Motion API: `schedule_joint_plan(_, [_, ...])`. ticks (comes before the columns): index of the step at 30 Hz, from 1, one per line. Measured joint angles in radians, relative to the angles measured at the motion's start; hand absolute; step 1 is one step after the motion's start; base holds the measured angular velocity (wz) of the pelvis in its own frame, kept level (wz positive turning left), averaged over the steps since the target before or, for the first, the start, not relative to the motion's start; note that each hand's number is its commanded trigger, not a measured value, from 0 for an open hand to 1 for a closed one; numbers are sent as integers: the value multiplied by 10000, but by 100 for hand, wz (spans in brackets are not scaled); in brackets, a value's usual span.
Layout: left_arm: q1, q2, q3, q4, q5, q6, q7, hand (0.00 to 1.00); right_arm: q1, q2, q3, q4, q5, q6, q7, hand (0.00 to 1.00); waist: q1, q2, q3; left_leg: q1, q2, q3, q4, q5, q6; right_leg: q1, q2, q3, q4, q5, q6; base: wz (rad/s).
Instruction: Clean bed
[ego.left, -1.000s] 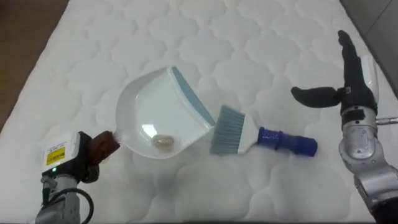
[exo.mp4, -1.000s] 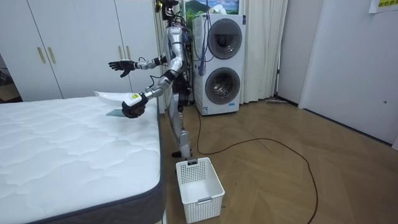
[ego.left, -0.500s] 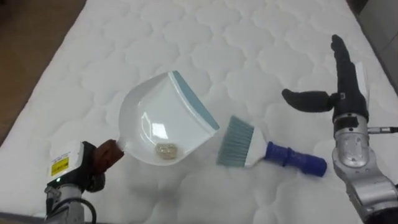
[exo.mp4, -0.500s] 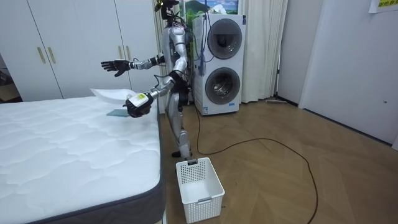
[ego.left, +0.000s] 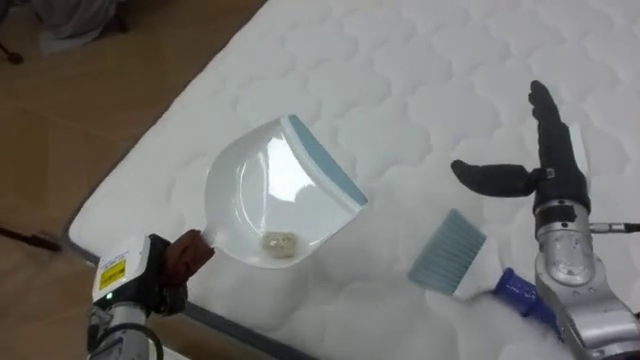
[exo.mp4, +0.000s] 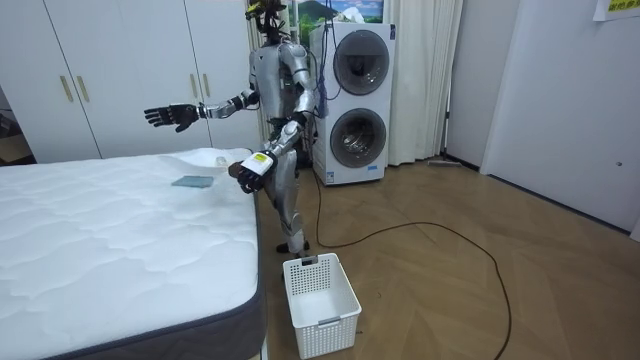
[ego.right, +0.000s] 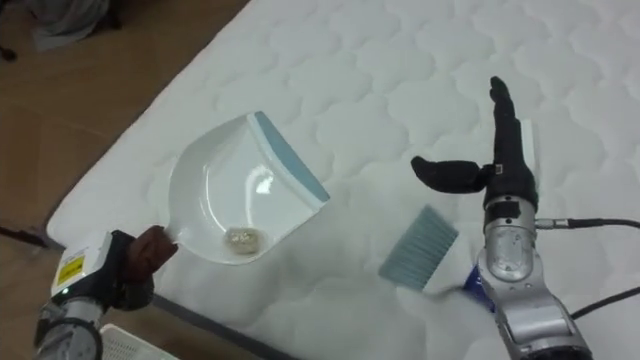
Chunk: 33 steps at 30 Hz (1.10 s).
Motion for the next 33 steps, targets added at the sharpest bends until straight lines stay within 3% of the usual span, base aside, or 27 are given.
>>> schedule_joint_plan(2, [-3,33,77,-1,9,-3,-1,100,6,172,1,-37,5,0,-88,0,-10,-29,-33,214,-16,115,-120,17,18,144,-16,-29,6,24,43,30])
schedule_joint_plan(6, [280,38,158,-230,53,-103,-81,100,258,221,-73,-45,-28,0,-161,0,476,30,-74,895,-112,-262,-671,123,-12,94,-276,-44,1177,21,54,17])
schedule_joint_plan(7, [364,44,208,-334,81,-115,-128,100,358,234,-125,-52,-31,0,-181,0,524,82,-70,985,-100,-679,-650,126,-13,-162,-337,241,1570,-114,320,24])
schedule_joint_plan(8, [368,43,290,-358,113,-119,-175,100,339,236,-131,-79,-30,0,-184,0,641,81,-68,946,-114,-949,-620,136,-33,-303,-238,607,1326,-152,339,-10])
schedule_joint_plan(9, [368,23,531,-363,134,-112,-235,100,225,268,-130,-330,-50,0,-189,0,866,128,-45,706,-159,-1470,-521,158,-93,-726,-19,1398,537,-81,208,-5])
schedule_joint_plan(10, [375,-20,757,-359,131,-80,-271,100,218,301,-92,-683,-165,-27,-313,0,769,285,-34,381,-192,-1824,-331,159,-177,-768,163,1701,-38,598,-169,20])
schedule_joint_plan(11, [378,-33,771,-358,134,-80,-299,100,281,302,-74,-746,-191,-79,-445,0,662,354,-33,274,-205,-1913,-357,181,-219,-642,176,1550,-135,707,-153,80])
schedule_joint_plan(12, [383,-32,776,-410,139,-109,-397,100,409,308,-52,-714,-193,-63,-693,0,506,379,-47,327,-232,-1564,-536,246,-215,-440,143,1008,-141,711,-151,106])
schedule_joint_plan(13, [379,-29,776,-520,105,-161,-501,100,548,285,-68,-742,-194,-62,-857,0,334,343,-33,393,-187,-927,-749,498,-81,-266,19,593,-148,679,-98,110])
schedule_joint_plan(14, [384,-28,770,-603,100,-165,-558,100,622,271,-99,-790,-195,-62,-885,0,233,341,-27,382,-161,-809,-796,575,-21,-209,-8,483,-154,652,-58,113])
schedule_joint_plan(15, [389,-32,762,-767,91,-156,-677,100,833,260,-196,-1004,-176,-62,-888,0,156,340,-27,278,-336,-1234,-766,708,54,-132,14,620,-123,602,12,129])
schedule_joint_plan(16, [403,-30,757,-1026,95,-121,-785,100,1074,262,-320,-1229,-156,-62,-850,0,-69,302,-28,143,-648,-1891,-748,797,58,-44,41,1166,-107,510,128,138])
schedule_joint_plan(17, [401,-30,757,-1207,107,-111,-863,100,1183,263,-426,-1330,-153,-63,-826,0,-164,244,-37,76,-829,-2206,-760,900,83,-20,43,1606,-87,411,163,153])
schedule_joint_plan(18, [404,-30,758,-1527,94,-116,-944,100,1245,255,-616,-1402,-144,-62,-802,0,-202,176,-46,-33,-1214,-2931,-782,1046,70,-75,147,2281,-84,231,175,133])
schedule_joint_plan(19, [413,10,758,-1792,92,-128,-1071,100,1277,254,-789,-1441,-131,-62,-802,0,-217,95,-64,-70,-1497,-3364,-872,1156,-50,-183,40,2316,-192,86,210,116])
schedule_joint_plan(20, [416,28,760,-1888,99,-128,-1111,100,1283,242,-853,-1456,-130,-62,-807,0,-195,54,-71,-114,-1523,-3350,-781,1209,-100,-166,-80,1997,-238,99,240,93])
schedule_joint_plan(21, [416,84,791,-2017,89,-163,-1150,100,1292,228,-941,-1536,-152,-70,-811,0,-115,123,-61,-371,-1149,-2623,368,700,76,-45,-215,1227,-189,99,336,71])
schedule_joint_plan(22, [414,167,842,-2036,97,-225,-1152,100,1314,238,-910,-1539,-150,-67,-789,0,-6,260,-68,-488,-709,-1947,1088,-83,186,16,-171,1027,201,-51,401,66])
schedule_joint_plan(23, [410,226,850,-2042,106,-232,-1141,100,1321,261,-876,-1543,-125,-64,-770,0,12,292,-36,-549,-702,-1999,1212,-240,346,-54,-122,1142,482,-132,395,60])
schedule_joint_plan(25, [427,313,842,-2034,119,-186,-1139,100,1372,296,-770,-1554,-48,-38,-583,0,-76,77,-33,-503,-1198,-2692,997,-142,327,-619,-15,2780,956,-255,300,77])
schedule_joint_plan(27, [539,329,840,-2034,122,-153,-1140,100,1368,299,-761,-1522,-61,-38,-514,0,36,29,21,-348,-1311,-2827,728,9,397,-987,207,3618,858,69,377,45])
schedule_joint_plan(29, [675,336,840,-2034,131,-37,-1140,100,1370,299,-702,-1401,-88,-38,-412,0,22,26,22,-227,-1396,-3020,606,68,452,-1070,349,3940,762,402,326,41])
schedule_joint_plan(33, [763,362,859,-2042,139,14,-1153,100,1380,297,-689,-1388,-240,-39,-134,0,286,-7,24,-366,-1549,-3516,376,278,551,-1062,456,4082,382,493,313,29])
